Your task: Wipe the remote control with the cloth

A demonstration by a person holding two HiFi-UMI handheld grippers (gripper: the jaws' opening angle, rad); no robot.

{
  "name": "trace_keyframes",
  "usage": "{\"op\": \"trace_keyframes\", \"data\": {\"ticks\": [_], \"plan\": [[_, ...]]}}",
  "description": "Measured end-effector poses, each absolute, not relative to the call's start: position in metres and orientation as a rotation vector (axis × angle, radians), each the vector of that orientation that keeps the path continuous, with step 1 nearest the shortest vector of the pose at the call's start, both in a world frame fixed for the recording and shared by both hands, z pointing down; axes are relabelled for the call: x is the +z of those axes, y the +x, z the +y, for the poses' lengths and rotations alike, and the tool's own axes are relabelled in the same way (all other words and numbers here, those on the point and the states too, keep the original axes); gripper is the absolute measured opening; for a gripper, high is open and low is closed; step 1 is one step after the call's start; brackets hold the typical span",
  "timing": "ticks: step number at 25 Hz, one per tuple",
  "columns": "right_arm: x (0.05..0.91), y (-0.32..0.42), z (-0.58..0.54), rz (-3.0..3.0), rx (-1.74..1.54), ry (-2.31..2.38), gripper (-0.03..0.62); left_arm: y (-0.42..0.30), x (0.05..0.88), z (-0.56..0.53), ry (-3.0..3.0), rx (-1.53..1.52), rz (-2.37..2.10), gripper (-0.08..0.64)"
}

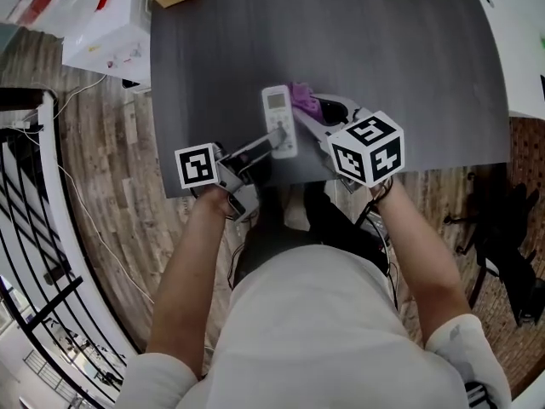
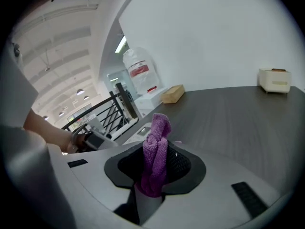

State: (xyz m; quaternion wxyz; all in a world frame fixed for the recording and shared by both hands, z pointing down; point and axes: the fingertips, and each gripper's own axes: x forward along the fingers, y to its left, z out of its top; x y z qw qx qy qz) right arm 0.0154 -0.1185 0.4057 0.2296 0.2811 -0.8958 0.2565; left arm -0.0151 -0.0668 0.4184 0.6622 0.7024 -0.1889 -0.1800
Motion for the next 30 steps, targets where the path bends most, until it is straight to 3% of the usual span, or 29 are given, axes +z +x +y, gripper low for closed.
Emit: {"op": "trace_keyframes", "data": {"ticks": [19,23,30], "plan": [[0.412,0.007,-0.001,-2.342,0.222,0.307,0.103,-0.031,0.433,-0.071,1.668,-0.265,-0.653,0.101],[0.401,0.007,0.020,-2.368,0.173,0.176,0.103,-0.038,0.439,-0.066,1.869,-0.024,-0.767,0.101],[0.351,0.024,-0.083,-2.380,-0.027,0.583,0.103,-0.031,0.439,-0.039,2.245,0.481,-0.851,0.101]]}}
